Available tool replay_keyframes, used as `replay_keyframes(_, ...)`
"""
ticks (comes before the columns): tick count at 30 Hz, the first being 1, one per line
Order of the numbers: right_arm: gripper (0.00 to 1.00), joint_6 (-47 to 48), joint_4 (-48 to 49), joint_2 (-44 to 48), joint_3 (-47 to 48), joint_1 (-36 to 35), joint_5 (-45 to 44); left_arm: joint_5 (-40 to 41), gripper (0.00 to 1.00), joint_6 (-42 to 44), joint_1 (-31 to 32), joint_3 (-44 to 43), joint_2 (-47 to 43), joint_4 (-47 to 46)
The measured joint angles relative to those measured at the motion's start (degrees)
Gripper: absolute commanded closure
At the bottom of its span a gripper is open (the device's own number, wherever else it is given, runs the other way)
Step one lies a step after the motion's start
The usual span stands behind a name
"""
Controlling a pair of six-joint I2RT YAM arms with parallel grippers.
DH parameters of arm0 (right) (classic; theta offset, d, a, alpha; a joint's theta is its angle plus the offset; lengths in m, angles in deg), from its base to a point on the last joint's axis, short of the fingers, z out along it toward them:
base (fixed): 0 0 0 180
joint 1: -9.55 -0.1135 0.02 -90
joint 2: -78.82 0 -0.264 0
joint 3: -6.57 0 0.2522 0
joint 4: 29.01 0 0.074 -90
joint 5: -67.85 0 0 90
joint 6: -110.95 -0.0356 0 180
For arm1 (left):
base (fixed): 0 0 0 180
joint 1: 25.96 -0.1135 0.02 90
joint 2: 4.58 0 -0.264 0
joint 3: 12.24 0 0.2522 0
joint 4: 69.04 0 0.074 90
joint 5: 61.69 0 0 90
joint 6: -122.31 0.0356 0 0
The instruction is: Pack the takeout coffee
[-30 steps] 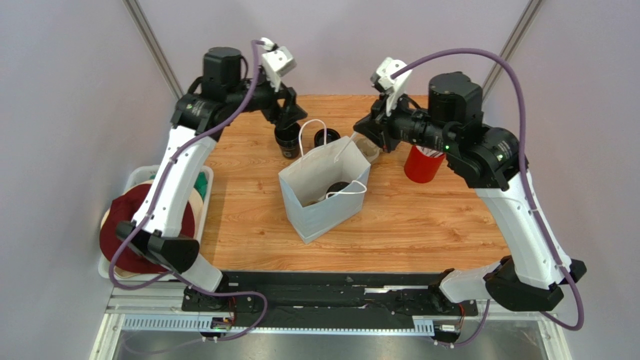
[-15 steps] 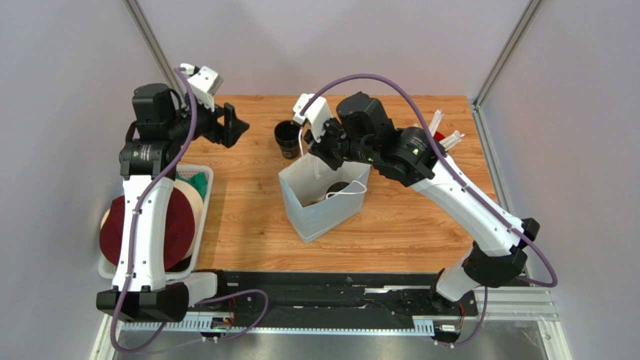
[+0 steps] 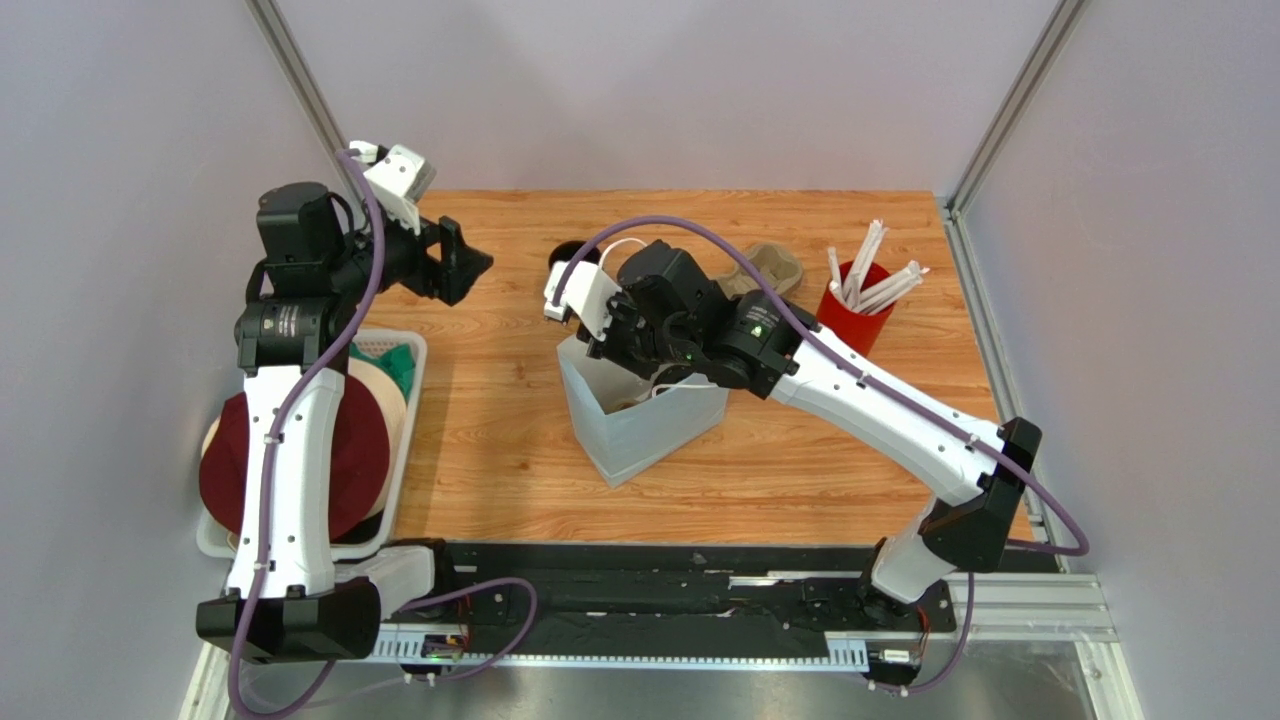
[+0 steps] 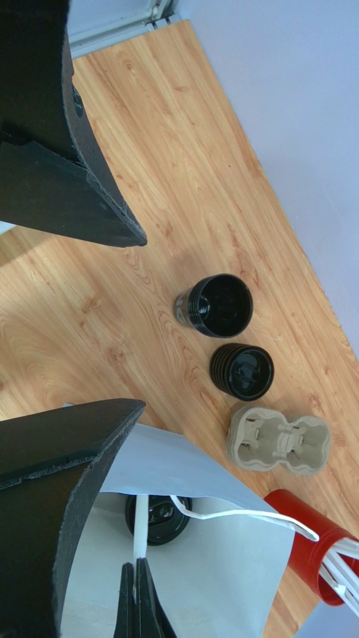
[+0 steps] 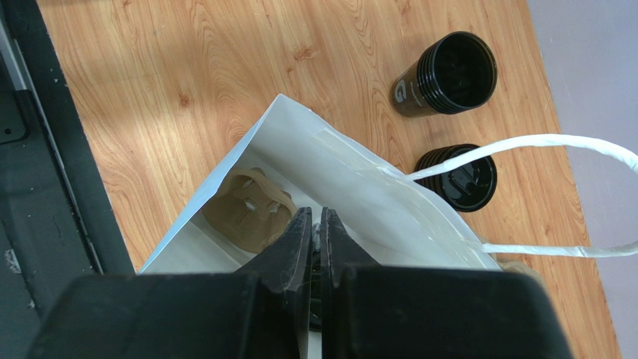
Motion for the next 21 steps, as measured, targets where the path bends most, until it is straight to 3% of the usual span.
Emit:
replay_keyframes(2,0.86,0.31,0.98,0.0,-0.57,0.0,0.0,-0.31,0.18,-0.02,0.0,0.2,0.0,-0.22)
replay_keyframes(4,0.81,0.63,1.9,0.0,-0.83,0.0,0.0,-0.39,0.18,-0.02,0.0,0.5,0.0,-0.33)
replay_keyframes(16,0.56,1.07,3.08,0.0,-1.27,-0.39,0.0,-0.94,0.17,-0.15,-0.04,1.03,0.02,-0.74)
replay_keyframes(21,0.48,1.14,-0.52,-0.02,2.91,-0.44,0.02,-2.43,0.17,-0.13,-0.04,1.01,0.63,-0.9)
